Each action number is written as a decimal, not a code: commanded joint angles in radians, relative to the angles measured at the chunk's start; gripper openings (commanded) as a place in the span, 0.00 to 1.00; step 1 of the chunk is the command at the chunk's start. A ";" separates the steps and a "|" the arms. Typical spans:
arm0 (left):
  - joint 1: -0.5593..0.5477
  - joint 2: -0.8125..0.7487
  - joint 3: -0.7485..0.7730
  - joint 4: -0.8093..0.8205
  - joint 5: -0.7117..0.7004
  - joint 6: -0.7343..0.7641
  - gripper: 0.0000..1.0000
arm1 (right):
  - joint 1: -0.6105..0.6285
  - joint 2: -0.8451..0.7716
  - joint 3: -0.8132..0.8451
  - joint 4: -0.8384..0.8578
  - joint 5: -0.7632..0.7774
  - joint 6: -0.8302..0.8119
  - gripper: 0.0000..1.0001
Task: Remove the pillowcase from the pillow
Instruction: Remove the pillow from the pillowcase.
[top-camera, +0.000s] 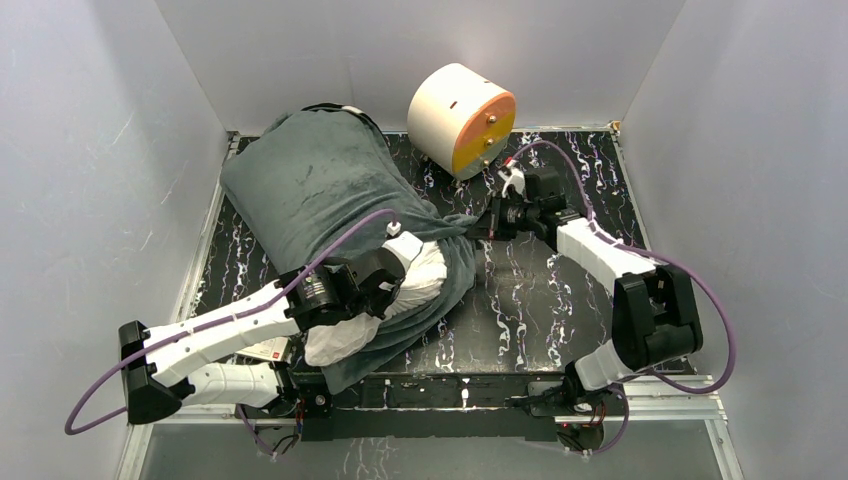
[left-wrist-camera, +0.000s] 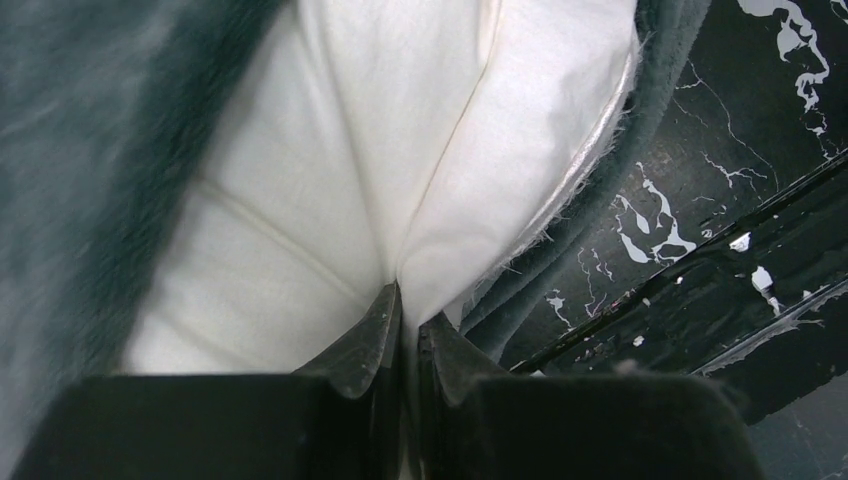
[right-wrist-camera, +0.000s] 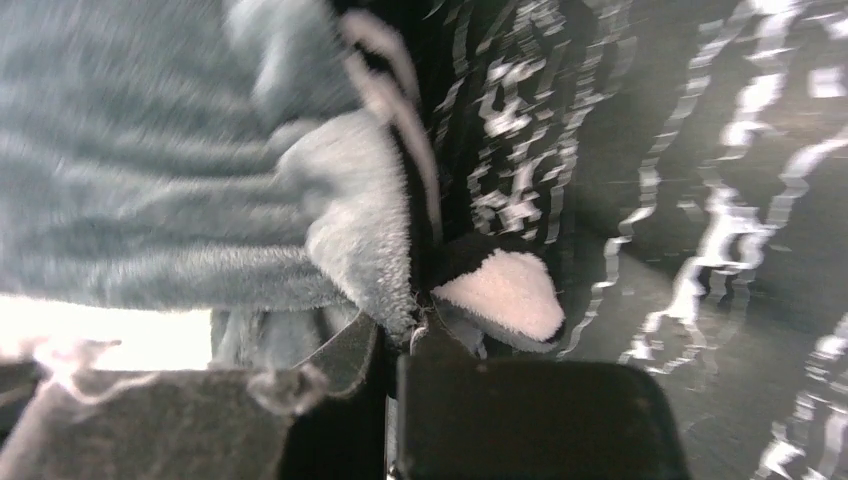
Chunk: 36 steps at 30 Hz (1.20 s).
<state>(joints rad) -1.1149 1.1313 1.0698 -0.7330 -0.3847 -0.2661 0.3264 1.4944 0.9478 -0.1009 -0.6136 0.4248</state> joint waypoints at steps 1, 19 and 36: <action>0.004 -0.070 0.027 -0.108 -0.076 -0.099 0.00 | -0.116 0.058 0.117 -0.059 0.381 0.092 0.00; 0.004 -0.081 -0.024 0.016 0.013 -0.105 0.00 | -0.100 -0.035 0.129 -0.241 0.218 0.051 0.69; 0.004 -0.049 -0.014 0.052 0.026 -0.085 0.00 | 0.240 -0.288 -0.135 -0.108 0.388 0.322 0.44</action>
<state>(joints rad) -1.1091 1.0882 1.0363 -0.7151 -0.3691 -0.3504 0.5301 1.1728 0.7551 -0.2226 -0.3611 0.7341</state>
